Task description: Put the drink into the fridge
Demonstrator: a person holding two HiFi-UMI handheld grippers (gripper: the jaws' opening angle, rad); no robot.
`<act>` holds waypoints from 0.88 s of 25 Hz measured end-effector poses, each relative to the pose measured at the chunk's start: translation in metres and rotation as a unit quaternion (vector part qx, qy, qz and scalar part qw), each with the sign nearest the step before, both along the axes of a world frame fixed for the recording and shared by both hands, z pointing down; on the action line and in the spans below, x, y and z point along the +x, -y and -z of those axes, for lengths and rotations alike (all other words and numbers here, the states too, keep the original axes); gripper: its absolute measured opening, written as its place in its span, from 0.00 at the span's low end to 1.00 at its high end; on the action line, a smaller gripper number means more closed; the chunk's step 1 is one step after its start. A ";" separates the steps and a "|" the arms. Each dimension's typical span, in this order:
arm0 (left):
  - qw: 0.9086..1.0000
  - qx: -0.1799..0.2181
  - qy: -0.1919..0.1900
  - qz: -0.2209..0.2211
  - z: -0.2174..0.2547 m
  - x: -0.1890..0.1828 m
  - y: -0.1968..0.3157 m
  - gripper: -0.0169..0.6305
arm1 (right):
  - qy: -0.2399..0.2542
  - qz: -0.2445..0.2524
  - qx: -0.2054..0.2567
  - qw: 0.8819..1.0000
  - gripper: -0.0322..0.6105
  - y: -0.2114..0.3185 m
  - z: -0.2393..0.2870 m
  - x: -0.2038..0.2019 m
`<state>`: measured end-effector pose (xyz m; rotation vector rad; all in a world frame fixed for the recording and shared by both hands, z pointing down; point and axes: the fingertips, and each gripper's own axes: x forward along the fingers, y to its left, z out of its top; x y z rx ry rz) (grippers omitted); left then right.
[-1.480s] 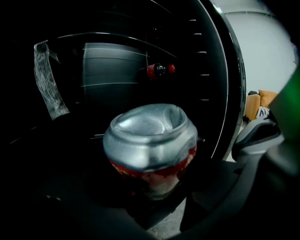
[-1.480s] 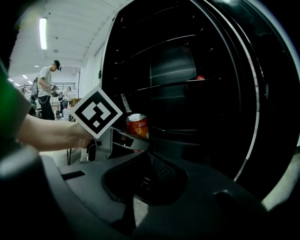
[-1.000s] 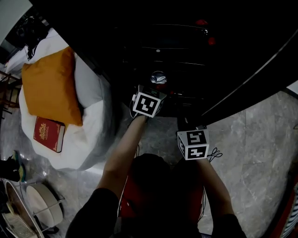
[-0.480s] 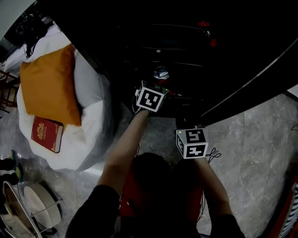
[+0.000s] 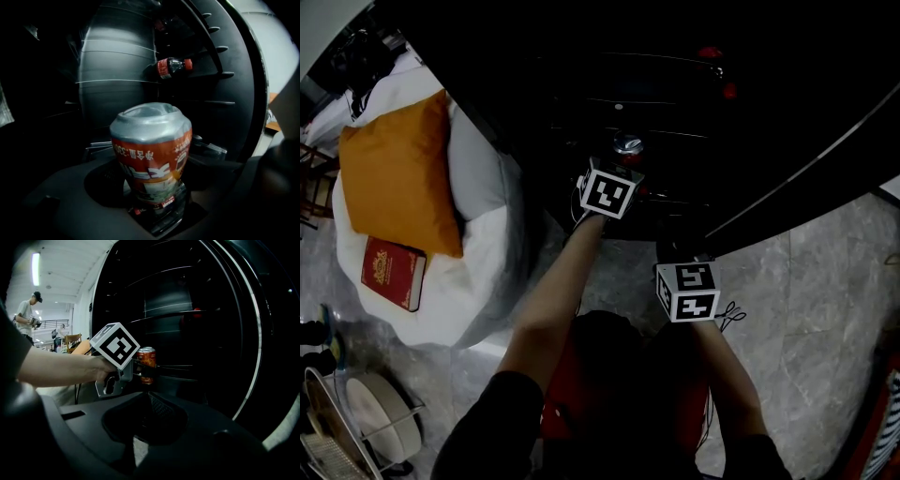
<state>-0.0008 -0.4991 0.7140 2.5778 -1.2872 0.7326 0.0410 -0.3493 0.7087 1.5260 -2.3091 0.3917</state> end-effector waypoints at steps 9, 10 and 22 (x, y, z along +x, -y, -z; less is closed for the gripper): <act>1.000 0.007 -0.005 0.011 0.002 0.003 0.014 0.56 | 0.000 -0.004 -0.005 1.000 0.08 -0.002 -0.003 0.001; 1.000 0.005 -0.004 0.014 0.000 0.003 0.015 0.56 | 0.000 -0.005 -0.005 1.000 0.08 -0.002 -0.003 0.001; 0.999 0.003 -0.028 0.027 -0.006 0.006 0.027 0.56 | -0.001 -0.004 -0.003 1.000 0.08 -0.001 -0.002 0.003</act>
